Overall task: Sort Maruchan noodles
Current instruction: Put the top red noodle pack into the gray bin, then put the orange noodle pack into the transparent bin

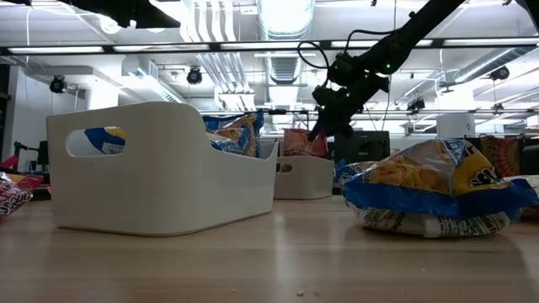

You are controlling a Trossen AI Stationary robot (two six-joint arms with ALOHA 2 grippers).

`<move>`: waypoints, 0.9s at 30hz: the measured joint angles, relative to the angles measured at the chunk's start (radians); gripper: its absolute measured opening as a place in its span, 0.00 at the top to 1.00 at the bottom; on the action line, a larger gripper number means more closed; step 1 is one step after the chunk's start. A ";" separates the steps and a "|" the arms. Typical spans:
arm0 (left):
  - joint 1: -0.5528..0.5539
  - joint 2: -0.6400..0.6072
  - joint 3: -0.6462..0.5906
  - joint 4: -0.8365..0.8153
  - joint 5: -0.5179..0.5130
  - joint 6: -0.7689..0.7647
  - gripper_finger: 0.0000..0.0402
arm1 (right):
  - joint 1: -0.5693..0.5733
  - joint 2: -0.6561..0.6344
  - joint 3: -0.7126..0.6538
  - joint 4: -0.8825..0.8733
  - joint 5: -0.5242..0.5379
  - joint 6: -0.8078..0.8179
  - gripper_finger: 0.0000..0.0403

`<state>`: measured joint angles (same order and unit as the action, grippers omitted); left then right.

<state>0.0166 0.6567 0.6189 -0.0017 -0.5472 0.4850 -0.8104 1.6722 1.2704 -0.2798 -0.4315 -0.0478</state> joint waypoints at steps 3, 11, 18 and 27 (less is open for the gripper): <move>0.000 0.000 0.000 0.000 0.000 -0.001 1.00 | -0.001 0.000 -0.001 0.000 0.042 0.013 0.88; 0.000 0.000 0.000 0.000 0.000 -0.005 1.00 | -0.002 0.000 -0.007 0.001 0.193 0.028 0.70; 0.000 0.000 0.000 -0.002 0.000 -0.026 1.00 | -0.003 -0.001 0.045 -0.009 0.359 0.098 0.67; 0.000 0.014 0.000 -0.026 -0.001 -0.094 1.00 | 0.088 -0.109 0.046 -0.107 0.247 0.091 0.72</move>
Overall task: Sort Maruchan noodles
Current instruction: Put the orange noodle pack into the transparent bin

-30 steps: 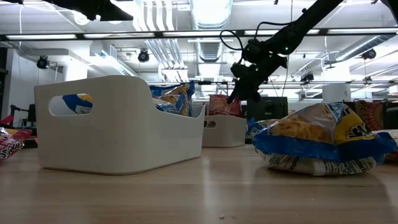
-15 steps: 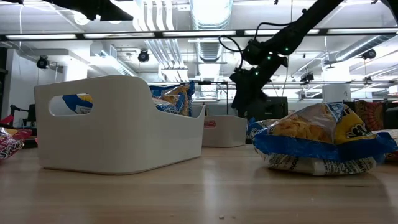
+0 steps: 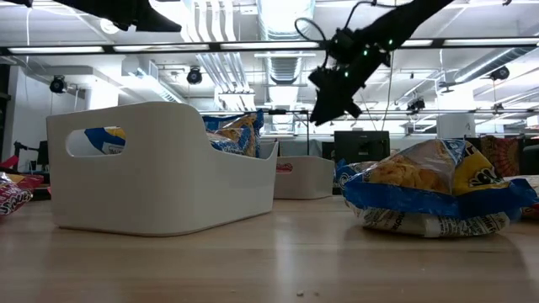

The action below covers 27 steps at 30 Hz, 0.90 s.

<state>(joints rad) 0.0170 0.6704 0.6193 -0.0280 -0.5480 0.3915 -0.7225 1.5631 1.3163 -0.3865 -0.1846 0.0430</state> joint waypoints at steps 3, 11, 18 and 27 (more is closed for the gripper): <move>0.000 0.018 0.000 -0.001 0.000 -0.048 1.00 | 0.067 -0.055 -0.046 0.000 -0.002 -0.020 0.72; 0.000 0.107 0.000 -0.149 0.001 -0.325 1.00 | 0.275 -0.204 -0.274 0.117 -0.006 -0.071 0.74; 0.000 0.190 0.002 -0.337 0.162 -0.569 1.00 | 0.353 -0.355 -0.507 0.321 -0.002 -0.070 0.77; -0.010 0.356 0.129 -0.692 0.481 -0.841 1.00 | 0.351 -0.525 -0.649 0.462 0.002 -0.045 0.81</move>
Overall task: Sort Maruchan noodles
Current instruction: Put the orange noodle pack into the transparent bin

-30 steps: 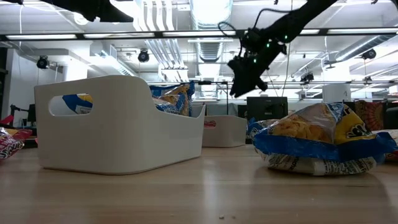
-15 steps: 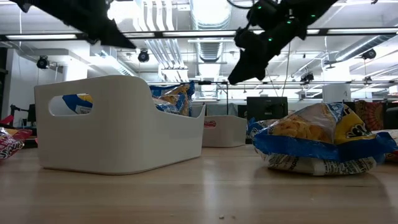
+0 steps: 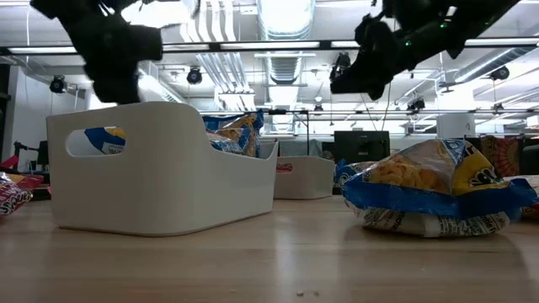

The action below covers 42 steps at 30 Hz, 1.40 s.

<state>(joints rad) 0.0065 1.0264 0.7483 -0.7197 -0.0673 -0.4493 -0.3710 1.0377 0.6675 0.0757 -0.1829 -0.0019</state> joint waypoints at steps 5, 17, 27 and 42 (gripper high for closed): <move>-0.013 0.115 0.064 -0.238 0.004 -0.028 1.00 | 0.000 -0.044 -0.018 0.019 0.000 -0.010 0.81; -0.036 0.236 0.076 -0.301 0.112 0.003 0.73 | 0.000 -0.062 -0.018 0.010 -0.001 -0.036 0.81; -0.096 0.242 0.058 -0.265 -0.128 0.121 0.42 | 0.000 -0.062 -0.018 0.010 -0.002 -0.045 0.82; -0.135 0.151 -0.066 -0.201 -0.187 0.001 0.45 | 0.000 -0.060 -0.020 0.007 -0.002 -0.044 0.83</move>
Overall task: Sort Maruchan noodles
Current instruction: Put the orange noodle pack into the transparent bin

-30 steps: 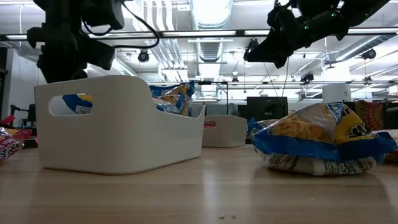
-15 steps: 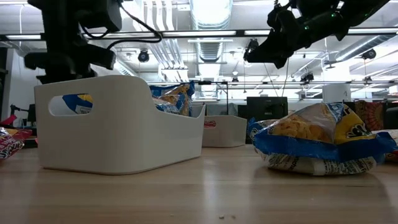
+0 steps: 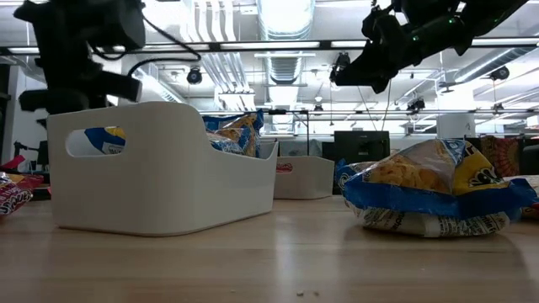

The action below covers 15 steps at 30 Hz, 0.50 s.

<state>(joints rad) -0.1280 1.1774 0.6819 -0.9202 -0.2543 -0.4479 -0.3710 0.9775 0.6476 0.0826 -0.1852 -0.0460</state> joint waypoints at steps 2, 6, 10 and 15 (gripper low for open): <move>0.000 -0.046 0.000 0.006 -0.018 -0.041 0.46 | 0.000 0.000 0.000 0.001 0.000 0.000 0.83; 0.011 -0.120 -0.008 0.006 -0.088 -0.270 0.46 | 0.000 0.000 0.000 0.004 0.000 -0.001 0.83; 0.015 -0.160 -0.046 0.013 -0.103 -0.454 0.46 | 0.000 0.000 0.000 0.005 0.000 -0.009 0.83; 0.022 -0.176 -0.115 0.064 -0.103 -0.582 0.46 | 0.000 0.000 0.000 0.006 0.000 -0.017 0.83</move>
<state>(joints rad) -0.1064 1.0011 0.5672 -0.8558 -0.3577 -1.0295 -0.3714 0.9775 0.6472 0.0883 -0.1848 -0.0634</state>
